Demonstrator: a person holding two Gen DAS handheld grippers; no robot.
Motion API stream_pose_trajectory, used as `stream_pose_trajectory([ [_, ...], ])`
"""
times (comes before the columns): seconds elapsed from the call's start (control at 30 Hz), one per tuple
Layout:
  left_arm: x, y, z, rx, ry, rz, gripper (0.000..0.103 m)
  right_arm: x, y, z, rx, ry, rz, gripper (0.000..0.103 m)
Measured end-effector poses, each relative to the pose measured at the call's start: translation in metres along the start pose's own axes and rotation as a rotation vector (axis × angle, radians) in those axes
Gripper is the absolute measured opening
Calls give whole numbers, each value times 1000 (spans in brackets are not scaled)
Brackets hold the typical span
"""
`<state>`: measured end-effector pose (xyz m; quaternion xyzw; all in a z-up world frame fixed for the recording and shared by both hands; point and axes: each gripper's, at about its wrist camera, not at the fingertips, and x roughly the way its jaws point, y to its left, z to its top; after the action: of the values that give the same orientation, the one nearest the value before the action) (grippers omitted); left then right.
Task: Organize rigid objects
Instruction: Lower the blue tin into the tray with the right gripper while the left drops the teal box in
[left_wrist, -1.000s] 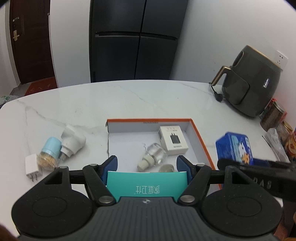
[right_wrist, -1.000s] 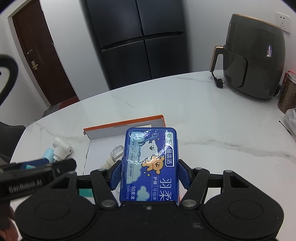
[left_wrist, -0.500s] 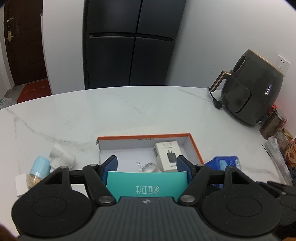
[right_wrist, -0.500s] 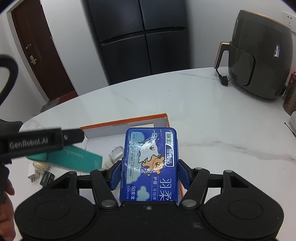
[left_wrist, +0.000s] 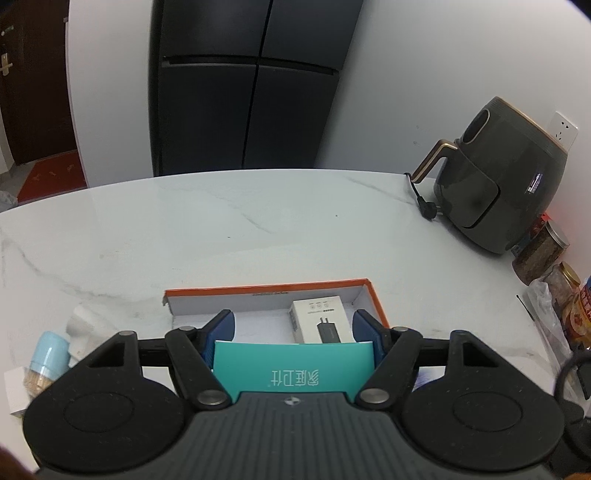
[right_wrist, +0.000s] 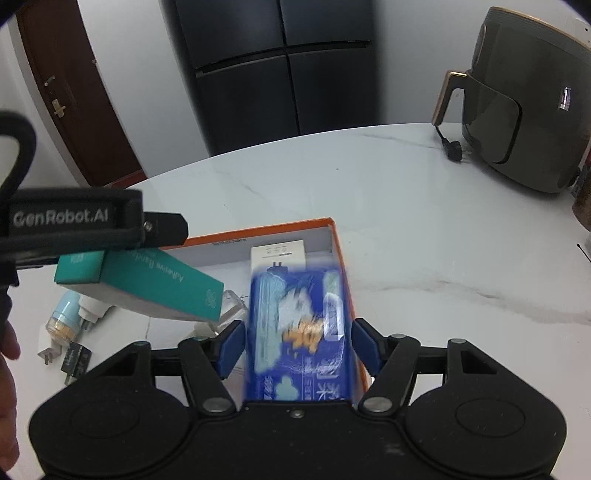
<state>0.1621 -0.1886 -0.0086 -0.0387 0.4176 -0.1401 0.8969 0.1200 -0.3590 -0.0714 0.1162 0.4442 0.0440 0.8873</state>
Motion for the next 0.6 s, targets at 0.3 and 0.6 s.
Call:
stream_pose_trajectory([
  [0.3, 19, -17, 6, 11, 17, -56, 72, -15, -18, -10, 56, -23, -27, 79],
  [0.6, 12, -22, 8, 16, -3, -79, 89, -35, -20, -15, 72, -59, -37, 79],
])
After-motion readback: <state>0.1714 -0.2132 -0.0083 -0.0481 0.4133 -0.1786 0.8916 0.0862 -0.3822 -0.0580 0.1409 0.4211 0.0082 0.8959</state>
